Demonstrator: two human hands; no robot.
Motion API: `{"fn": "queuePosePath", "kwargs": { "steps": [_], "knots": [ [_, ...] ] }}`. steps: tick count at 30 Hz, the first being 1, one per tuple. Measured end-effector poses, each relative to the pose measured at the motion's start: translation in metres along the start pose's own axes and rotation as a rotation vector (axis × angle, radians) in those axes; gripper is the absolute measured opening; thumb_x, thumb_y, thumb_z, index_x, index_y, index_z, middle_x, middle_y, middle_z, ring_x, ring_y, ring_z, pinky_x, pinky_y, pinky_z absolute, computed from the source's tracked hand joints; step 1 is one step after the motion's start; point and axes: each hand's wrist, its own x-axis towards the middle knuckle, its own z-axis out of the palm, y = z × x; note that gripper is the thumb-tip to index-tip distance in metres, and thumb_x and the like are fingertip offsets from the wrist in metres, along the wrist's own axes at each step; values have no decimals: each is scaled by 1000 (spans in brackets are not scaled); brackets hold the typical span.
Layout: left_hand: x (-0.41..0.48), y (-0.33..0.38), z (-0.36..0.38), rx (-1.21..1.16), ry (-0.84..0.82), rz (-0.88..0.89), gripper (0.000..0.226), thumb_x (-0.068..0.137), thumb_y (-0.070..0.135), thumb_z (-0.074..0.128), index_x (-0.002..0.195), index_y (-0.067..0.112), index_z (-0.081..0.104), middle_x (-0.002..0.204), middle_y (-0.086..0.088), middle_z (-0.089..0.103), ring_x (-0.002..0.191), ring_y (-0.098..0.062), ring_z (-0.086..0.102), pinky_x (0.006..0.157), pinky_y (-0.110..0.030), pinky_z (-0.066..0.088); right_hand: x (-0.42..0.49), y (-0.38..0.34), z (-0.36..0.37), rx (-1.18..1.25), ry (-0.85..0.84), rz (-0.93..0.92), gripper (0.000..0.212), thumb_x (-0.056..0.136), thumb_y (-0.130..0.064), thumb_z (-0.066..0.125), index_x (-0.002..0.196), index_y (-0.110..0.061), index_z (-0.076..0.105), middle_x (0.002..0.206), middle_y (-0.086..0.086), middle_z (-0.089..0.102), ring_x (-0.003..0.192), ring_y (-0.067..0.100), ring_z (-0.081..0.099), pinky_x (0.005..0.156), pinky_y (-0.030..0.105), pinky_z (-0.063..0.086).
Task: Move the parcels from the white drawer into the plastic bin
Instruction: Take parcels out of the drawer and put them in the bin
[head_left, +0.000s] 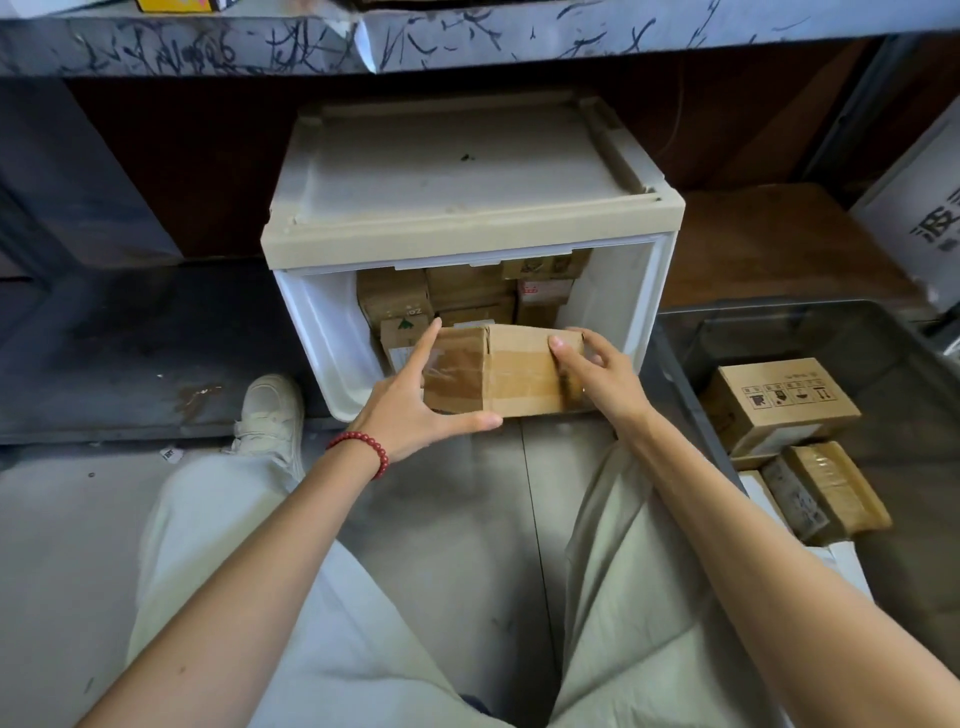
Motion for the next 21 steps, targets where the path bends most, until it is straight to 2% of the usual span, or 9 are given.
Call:
{"fn": "queuePosePath", "kwargs": {
  "steps": [2, 5, 7, 11, 13, 14, 16, 18, 21],
  "knots": [
    [4, 15, 6, 36, 0, 43, 126, 47, 79, 67, 146, 51, -4, 145, -1, 44, 119, -27, 56, 101, -39, 45, -2, -8, -13, 136, -8, 22, 45, 92, -48, 55, 132, -28, 48, 106, -7, 58, 100, 12, 57, 80, 27, 49],
    [12, 37, 24, 49, -42, 108, 125, 40, 94, 55, 142, 56, -7, 145, 0, 44, 126, -22, 49, 103, -41, 43, -9, -13, -44, 356, -7, 111, 44, 86, -56, 60, 124, -37, 47, 118, -3, 53, 108, 19, 55, 86, 44, 52],
    [20, 52, 40, 26, -85, 147, 121, 42, 96, 51, 142, 58, -5, 142, 0, 48, 127, -21, 49, 103, -40, 44, -19, -11, -71, 386, 10, 135, 44, 90, -54, 56, 127, -33, 44, 117, -4, 51, 107, 17, 54, 80, 38, 52],
    [35, 100, 77, 57, -173, 225, 99, 62, 86, 38, 149, 46, 12, 132, -3, 56, 115, -24, 55, 91, -29, 42, -41, 6, -123, 430, 138, 175, 37, 94, -48, 51, 127, -35, 40, 120, -2, 51, 105, 18, 55, 78, 32, 51],
    [46, 127, 96, 134, -190, 279, 88, 69, 82, 31, 148, 46, 16, 121, -5, 61, 101, -25, 59, 81, -29, 44, -51, 15, -143, 500, 243, 206, 48, 92, -47, 55, 135, -38, 36, 118, -4, 52, 106, 19, 55, 77, 34, 52],
    [52, 139, 105, 186, -190, 309, 83, 71, 83, 27, 147, 48, 18, 117, -5, 63, 96, -25, 59, 78, -31, 46, -56, 20, -153, 547, 262, 221, 56, 90, -47, 58, 138, -35, 34, 121, -2, 53, 108, 20, 56, 81, 38, 53],
    [66, 162, 122, 238, -197, 352, 71, 80, 80, 23, 145, 50, 24, 122, -5, 62, 102, -27, 59, 81, -33, 49, -64, 33, -172, 645, 274, 249, 63, 85, -48, 63, 139, -25, 40, 128, 6, 59, 114, 25, 59, 93, 46, 51],
    [78, 183, 140, 223, -225, 382, 57, 91, 70, 24, 142, 47, 32, 133, -1, 56, 118, -26, 53, 90, -36, 45, -72, 44, -188, 709, 302, 266, 58, 84, -47, 65, 133, -20, 51, 127, 8, 63, 116, 26, 60, 102, 49, 46],
    [94, 206, 166, 222, -258, 448, 42, 98, 55, 28, 137, 45, 41, 134, 1, 56, 122, -25, 51, 98, -40, 43, -80, 61, -201, 741, 385, 284, 46, 91, -39, 60, 129, -16, 55, 122, 7, 66, 114, 25, 62, 104, 46, 44]
  ]
}}
